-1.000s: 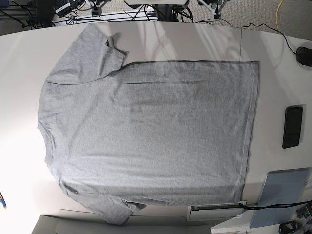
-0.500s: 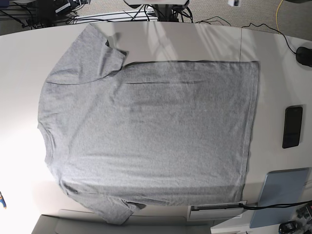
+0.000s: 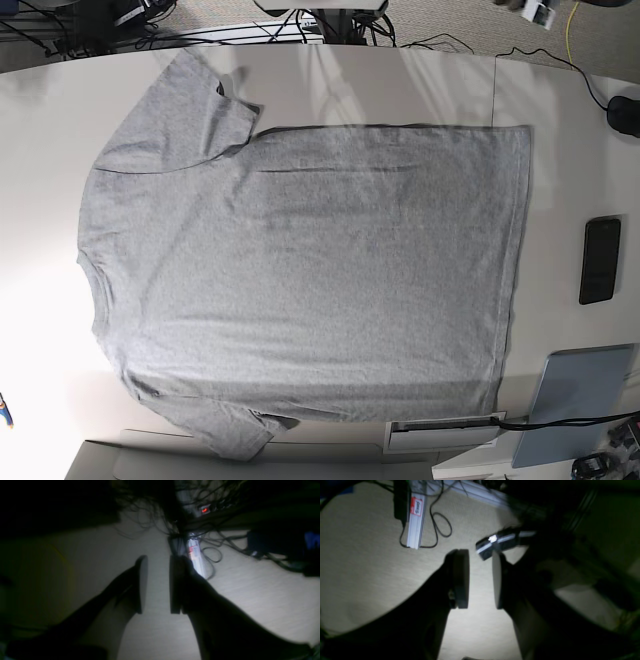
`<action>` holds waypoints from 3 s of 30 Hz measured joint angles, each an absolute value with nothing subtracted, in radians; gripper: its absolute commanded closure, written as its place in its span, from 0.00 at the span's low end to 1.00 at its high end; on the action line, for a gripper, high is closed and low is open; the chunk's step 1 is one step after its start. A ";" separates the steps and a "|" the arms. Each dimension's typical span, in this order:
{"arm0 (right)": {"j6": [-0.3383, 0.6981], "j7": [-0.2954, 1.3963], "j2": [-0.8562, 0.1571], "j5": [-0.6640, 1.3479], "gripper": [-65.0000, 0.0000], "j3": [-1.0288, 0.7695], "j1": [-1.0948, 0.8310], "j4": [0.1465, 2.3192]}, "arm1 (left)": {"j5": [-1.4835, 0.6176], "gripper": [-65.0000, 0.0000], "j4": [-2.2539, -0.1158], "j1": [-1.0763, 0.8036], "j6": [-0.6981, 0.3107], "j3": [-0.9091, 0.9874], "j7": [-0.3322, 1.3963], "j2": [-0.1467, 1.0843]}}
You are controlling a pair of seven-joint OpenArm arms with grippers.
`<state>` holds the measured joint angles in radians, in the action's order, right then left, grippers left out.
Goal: Fold the T-shirt properly
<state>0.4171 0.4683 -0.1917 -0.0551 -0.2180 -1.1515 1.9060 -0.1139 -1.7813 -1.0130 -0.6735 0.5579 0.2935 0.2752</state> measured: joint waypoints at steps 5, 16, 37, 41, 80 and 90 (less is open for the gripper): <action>0.416 0.539 -0.299 -0.084 0.75 -0.218 -1.211 2.096 | -0.045 0.76 -1.945 -1.019 -0.674 0.558 0.313 0.382; 0.344 0.576 -0.344 -0.243 0.75 -0.217 -1.179 2.319 | -0.044 0.69 -2.010 -0.835 -0.701 0.558 0.307 0.545; 0.390 0.661 -0.467 -0.355 0.75 -0.216 -0.955 2.294 | 0.325 0.58 -1.752 -0.468 -0.602 0.139 0.252 0.554; 0.389 0.658 -0.468 -0.355 0.75 -0.216 -0.954 2.295 | 0.337 0.58 -1.710 -0.451 -0.587 0.144 0.226 0.558; 0.580 0.527 -0.593 -0.341 0.75 -0.215 -0.846 2.105 | 0.516 1.00 -1.594 -0.440 -0.596 0.157 0.055 0.575; 0.596 0.504 -0.730 -0.434 0.75 -0.001 -0.758 1.987 | 0.526 1.00 -1.595 -0.440 -0.575 0.166 0.069 0.520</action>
<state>0.5961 0.5037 -0.7303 -0.4335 -0.0013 -0.7578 1.9873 0.5259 -1.5951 -0.4400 -0.5755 0.1658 0.0689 0.5201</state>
